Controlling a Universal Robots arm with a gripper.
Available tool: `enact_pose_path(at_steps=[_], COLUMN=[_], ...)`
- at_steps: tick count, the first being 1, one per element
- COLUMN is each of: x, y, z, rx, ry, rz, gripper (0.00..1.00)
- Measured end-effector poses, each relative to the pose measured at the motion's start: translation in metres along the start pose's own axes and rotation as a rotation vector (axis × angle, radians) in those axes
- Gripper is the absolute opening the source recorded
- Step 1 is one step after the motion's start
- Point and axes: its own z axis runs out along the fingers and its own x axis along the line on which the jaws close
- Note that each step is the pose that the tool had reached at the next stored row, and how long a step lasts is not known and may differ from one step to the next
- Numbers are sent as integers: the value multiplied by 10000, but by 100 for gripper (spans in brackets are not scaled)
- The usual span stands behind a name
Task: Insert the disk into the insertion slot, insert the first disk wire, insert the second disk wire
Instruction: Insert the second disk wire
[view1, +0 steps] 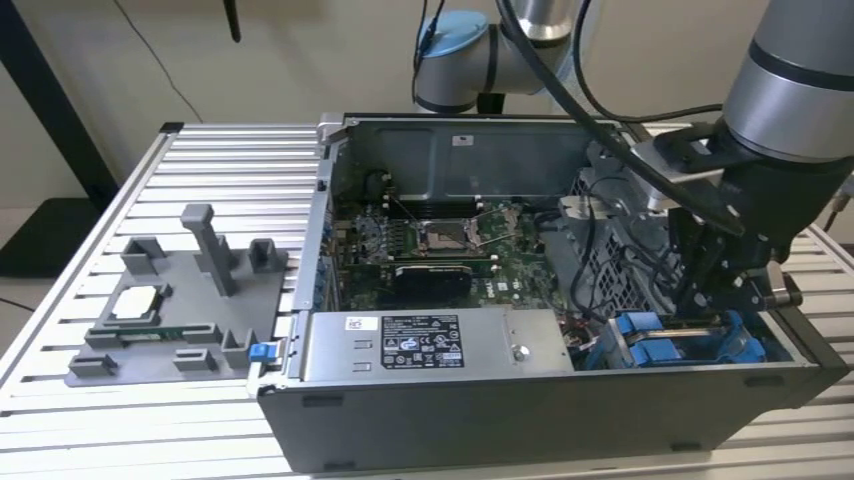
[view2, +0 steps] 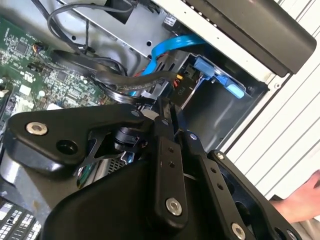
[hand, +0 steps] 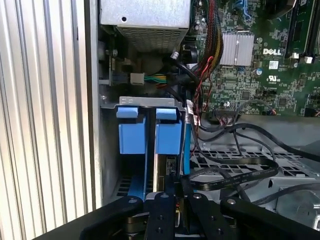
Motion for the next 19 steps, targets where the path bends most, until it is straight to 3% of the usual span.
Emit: enact_pose_path(at_steps=[11, 12, 19], x=[2, 1, -4], y=[-1, -2, -41], z=[81, 77, -199], rx=[0, 1, -23], ry=[19, -7, 7], rz=[38, 45, 55], gripper=[0, 100, 100])
